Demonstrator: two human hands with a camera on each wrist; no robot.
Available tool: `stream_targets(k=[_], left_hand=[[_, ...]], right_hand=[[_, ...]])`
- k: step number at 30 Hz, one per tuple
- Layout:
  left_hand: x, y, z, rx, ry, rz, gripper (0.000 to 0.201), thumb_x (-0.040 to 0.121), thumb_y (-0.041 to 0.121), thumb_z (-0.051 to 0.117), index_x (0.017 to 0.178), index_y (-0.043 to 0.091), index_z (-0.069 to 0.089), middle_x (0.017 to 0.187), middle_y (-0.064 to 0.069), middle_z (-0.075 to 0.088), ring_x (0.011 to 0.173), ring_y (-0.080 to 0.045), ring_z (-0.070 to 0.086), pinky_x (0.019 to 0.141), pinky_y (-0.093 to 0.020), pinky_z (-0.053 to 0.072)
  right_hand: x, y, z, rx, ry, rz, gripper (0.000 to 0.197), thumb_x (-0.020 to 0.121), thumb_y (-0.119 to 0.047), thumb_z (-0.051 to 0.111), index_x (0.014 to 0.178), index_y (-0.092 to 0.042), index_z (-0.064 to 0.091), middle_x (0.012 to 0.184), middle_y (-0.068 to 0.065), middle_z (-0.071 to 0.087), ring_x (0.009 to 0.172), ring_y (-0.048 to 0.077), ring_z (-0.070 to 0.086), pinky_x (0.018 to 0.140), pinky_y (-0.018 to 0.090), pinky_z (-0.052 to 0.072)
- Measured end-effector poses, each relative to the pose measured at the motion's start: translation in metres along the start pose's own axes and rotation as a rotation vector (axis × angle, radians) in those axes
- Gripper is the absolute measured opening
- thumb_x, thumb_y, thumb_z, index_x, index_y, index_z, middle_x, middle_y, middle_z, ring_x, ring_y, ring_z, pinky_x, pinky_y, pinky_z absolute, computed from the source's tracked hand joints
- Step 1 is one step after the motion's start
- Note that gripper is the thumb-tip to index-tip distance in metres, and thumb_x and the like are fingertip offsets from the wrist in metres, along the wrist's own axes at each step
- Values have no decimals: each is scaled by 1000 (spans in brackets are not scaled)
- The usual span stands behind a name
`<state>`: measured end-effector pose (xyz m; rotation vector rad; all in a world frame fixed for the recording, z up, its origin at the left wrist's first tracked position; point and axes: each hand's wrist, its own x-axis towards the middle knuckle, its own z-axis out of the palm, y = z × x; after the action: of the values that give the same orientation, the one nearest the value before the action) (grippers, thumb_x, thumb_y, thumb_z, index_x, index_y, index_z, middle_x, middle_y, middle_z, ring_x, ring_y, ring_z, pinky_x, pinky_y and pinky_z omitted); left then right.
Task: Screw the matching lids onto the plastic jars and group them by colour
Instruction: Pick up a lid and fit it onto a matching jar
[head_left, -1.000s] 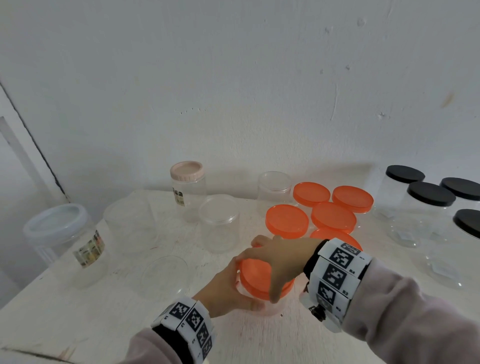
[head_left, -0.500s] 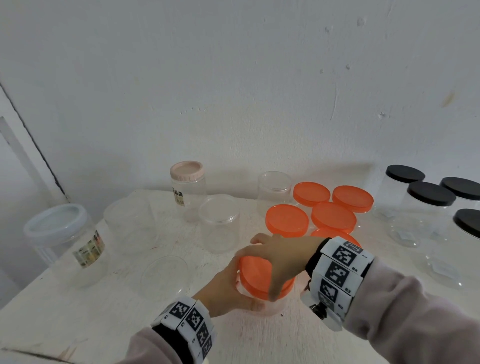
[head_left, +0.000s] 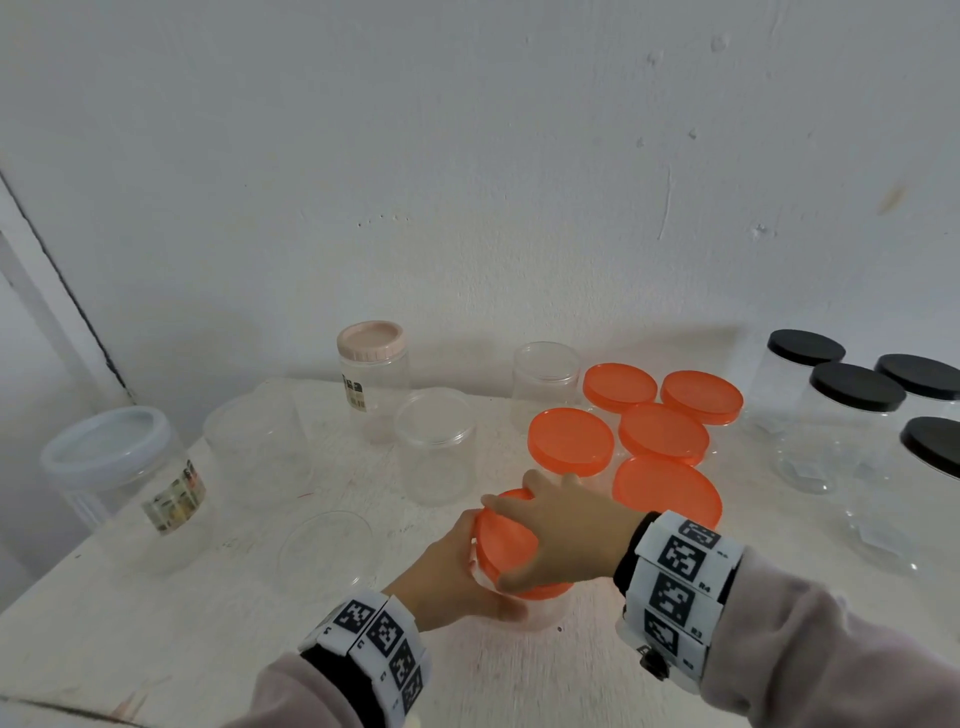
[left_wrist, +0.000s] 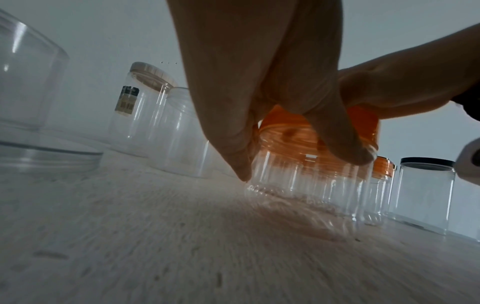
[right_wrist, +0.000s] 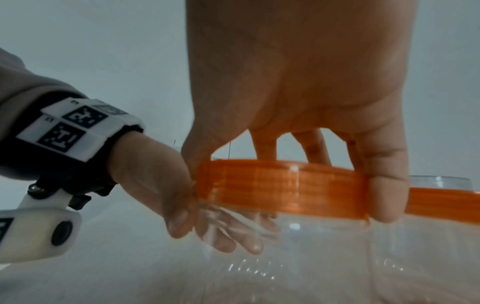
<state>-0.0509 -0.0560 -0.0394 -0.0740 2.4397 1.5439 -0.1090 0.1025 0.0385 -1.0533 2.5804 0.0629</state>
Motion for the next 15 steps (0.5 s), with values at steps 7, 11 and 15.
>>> stream_targets(k=[7, 11, 15], left_hand=[[1, 0, 0, 30, 13, 1, 112, 51, 40, 91, 140, 35, 23, 127, 19, 48, 120, -6, 49, 102, -32, 45], [-1, 0, 0, 34, 0, 3, 109, 55, 35, 91, 142, 31, 24, 127, 18, 50, 118, -4, 50, 102, -32, 46], [-3, 7, -1, 78, -10, -4, 111, 60, 35, 89, 146, 30, 18, 135, 12, 47, 123, -9, 49, 105, -35, 44]], right_hand=[[-8, -6, 18, -69, 155, 90, 86, 79, -77, 39, 150, -39, 9, 141, 8, 29, 121, 35, 33, 94, 47, 33], [-8, -8, 25, -41, 188, 114, 87, 79, -78, 36, 151, -39, 8, 141, 7, 28, 118, 33, 32, 97, 43, 34], [-8, -5, 27, 55, 207, 117, 86, 78, -77, 40, 150, -43, 10, 140, 2, 27, 119, 32, 29, 99, 39, 34]])
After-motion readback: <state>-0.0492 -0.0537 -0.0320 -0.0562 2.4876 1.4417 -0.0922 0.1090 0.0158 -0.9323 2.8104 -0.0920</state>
